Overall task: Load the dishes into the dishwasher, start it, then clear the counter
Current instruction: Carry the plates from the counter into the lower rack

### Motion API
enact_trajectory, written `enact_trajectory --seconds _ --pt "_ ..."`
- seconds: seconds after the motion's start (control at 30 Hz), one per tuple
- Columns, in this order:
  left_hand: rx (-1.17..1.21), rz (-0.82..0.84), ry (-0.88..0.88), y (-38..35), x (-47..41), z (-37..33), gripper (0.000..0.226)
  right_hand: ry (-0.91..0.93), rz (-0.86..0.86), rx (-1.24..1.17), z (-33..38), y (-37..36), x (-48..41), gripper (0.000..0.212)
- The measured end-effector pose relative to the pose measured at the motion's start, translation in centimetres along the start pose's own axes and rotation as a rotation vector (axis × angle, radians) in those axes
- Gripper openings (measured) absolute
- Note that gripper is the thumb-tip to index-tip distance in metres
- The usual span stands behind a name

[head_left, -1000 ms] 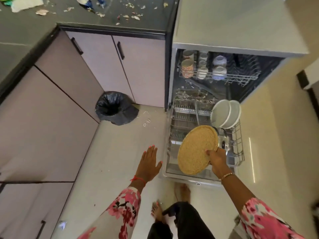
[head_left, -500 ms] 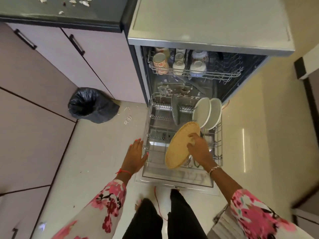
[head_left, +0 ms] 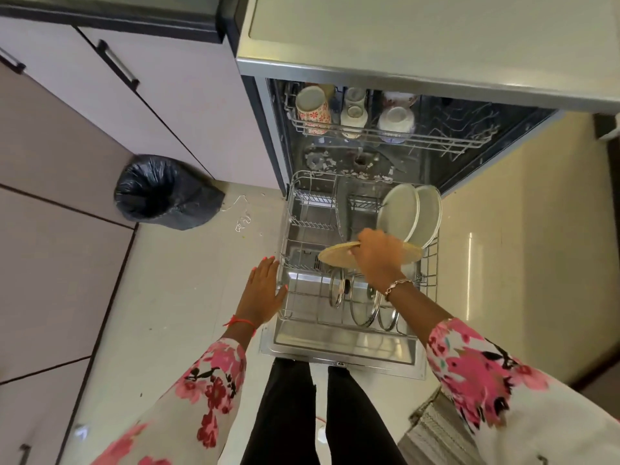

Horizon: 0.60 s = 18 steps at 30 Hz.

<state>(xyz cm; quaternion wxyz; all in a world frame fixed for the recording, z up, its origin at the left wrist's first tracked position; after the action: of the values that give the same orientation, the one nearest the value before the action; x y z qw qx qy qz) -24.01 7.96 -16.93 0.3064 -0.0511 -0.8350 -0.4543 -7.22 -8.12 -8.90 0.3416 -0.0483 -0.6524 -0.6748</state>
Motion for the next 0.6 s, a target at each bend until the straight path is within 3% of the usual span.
enact_trajectory --seconds 0.2,0.43,0.6 --pt "-0.016 0.043 -0.01 1.5 -2.2 2.5 0.056 0.01 -0.059 0.229 2.6 1.5 -2.8 0.017" --pt "-0.044 0.056 -0.035 3.9 -6.4 5.4 0.057 -0.025 -0.098 -0.209 4.6 2.6 -6.9 0.022" --pt "-0.037 0.058 -0.083 3.3 -10.7 6.2 0.058 0.061 -0.138 -0.345 6.6 1.8 -10.4 0.015"
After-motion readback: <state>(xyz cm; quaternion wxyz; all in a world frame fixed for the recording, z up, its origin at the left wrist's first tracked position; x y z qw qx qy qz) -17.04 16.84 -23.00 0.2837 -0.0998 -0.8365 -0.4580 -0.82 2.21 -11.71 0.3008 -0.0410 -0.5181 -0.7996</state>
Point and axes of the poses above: each hand's wrist, its own x-axis away from the middle knuckle, its own y-axis out of the back of the hand, z = x × y, the point moved 6 cm from there along -x, towards the middle knuckle, and after that the axes turned 8 degrees about z, right-handed, at the moved point
